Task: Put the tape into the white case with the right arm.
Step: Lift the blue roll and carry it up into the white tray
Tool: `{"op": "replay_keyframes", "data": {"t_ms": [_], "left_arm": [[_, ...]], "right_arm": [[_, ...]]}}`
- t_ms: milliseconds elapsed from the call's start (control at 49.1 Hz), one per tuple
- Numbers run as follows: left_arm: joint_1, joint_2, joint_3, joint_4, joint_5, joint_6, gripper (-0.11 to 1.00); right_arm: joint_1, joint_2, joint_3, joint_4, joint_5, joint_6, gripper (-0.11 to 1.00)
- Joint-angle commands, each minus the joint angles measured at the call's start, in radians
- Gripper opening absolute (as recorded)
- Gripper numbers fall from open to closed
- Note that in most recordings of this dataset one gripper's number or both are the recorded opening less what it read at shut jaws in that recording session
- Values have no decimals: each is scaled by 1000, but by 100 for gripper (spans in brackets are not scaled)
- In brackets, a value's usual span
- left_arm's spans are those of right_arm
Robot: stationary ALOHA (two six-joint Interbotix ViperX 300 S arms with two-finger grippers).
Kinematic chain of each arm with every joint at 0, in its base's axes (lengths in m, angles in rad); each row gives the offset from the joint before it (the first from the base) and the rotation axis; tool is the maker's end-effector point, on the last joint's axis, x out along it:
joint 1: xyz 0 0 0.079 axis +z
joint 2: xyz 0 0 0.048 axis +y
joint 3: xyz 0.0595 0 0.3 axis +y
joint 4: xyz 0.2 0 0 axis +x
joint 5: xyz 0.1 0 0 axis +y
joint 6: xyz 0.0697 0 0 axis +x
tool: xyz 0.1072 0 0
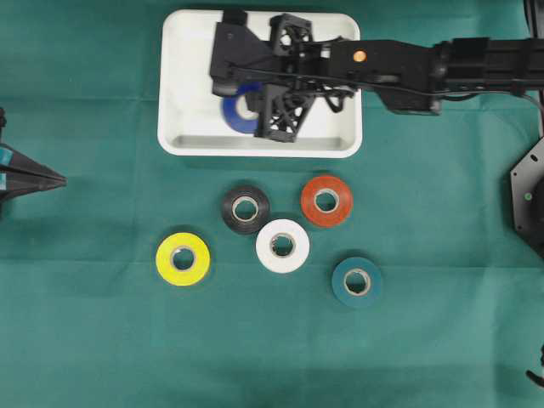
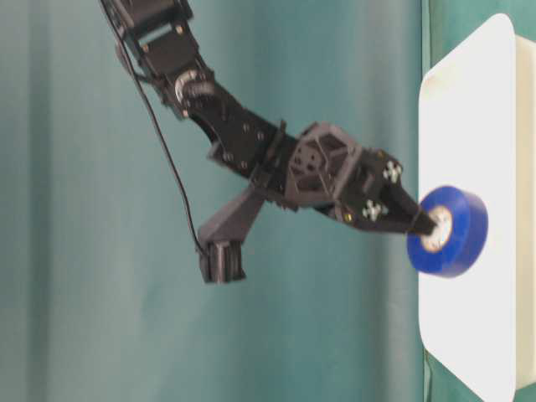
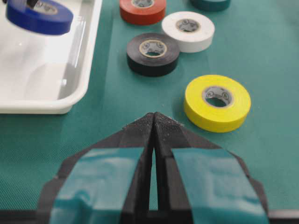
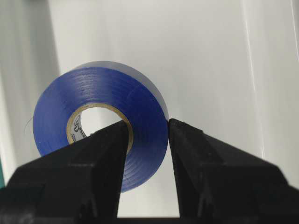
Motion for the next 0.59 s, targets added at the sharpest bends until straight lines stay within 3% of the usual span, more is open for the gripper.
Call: {"op": "replay_keyframes", "data": {"t_ms": [0,306,570], "left_arm": [[-3,8,-11,0,-5,0,0],[-3,8,-11,0,-5,0,0],[-3,8,-9,0,-5,0,0]], "right_arm": [[2,-63,15,-2,-8,3,1],[-6,-78,74,-2,-98,3,1],[-6,-60,86,-2,-106,-2,1]]}}
